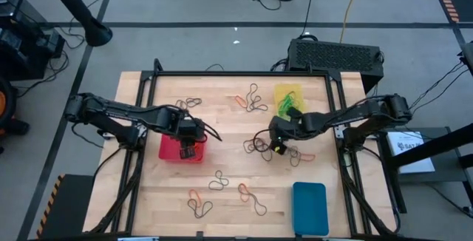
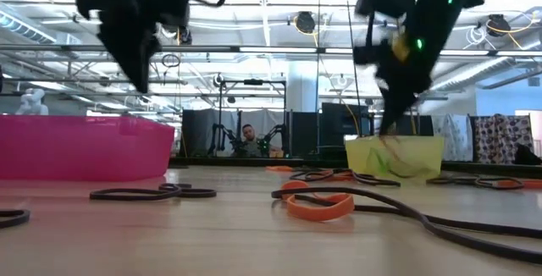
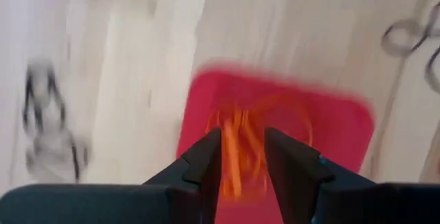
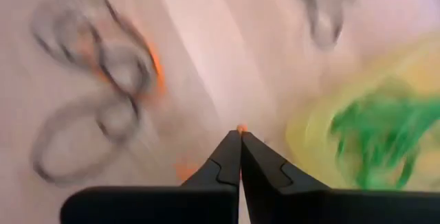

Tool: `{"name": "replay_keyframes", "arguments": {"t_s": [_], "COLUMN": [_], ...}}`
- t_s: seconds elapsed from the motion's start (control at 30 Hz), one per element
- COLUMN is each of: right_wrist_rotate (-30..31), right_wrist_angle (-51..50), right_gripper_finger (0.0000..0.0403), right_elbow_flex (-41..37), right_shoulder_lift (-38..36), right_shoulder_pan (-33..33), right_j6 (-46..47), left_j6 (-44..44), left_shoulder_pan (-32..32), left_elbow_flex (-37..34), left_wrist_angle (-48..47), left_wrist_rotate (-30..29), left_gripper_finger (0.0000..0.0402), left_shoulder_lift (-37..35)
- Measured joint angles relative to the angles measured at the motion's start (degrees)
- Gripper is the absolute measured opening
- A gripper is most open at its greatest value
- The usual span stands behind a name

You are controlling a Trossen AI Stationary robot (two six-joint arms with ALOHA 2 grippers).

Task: Sort rubber bands into baskets
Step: Put the orange rubber band into the pink bin

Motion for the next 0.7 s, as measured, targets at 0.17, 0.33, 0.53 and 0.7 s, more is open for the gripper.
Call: {"name": "replay_keyframes", "arguments": {"t_s": [0.17,0.33,0.53,0.7], "right_wrist_rotate": [1.46,-6.07,-15.79,-16.75], "right_wrist_angle": [16.86,37.49,55.66,57.74], "right_gripper_finger": [0.0001,0.0001,0.0,0.0], "right_elbow_flex": [-2.37,-8.22,-12.26,-12.36], "right_shoulder_lift": [-5.58,-9.28,-8.95,-8.73], "right_shoulder_pan": [2.93,5.22,5.86,5.8], "right_j6": [-7.19,-13.23,-17.06,-18.77], "left_j6": [14.2,21.88,22.05,22.1], "left_shoulder_pan": [1.44,3.98,4.83,4.99], "left_elbow_flex": [-3.88,-12.19,-14.67,-14.73], "left_wrist_angle": [23.8,60.36,88.31,98.92], "left_wrist_rotate": [0.34,11.1,20.99,21.72], "left_gripper_finger": [0.0118,0.0118,0.0118,0.0118], "left_shoulder_lift": [0.01,2.74,12.23,20.24]}}
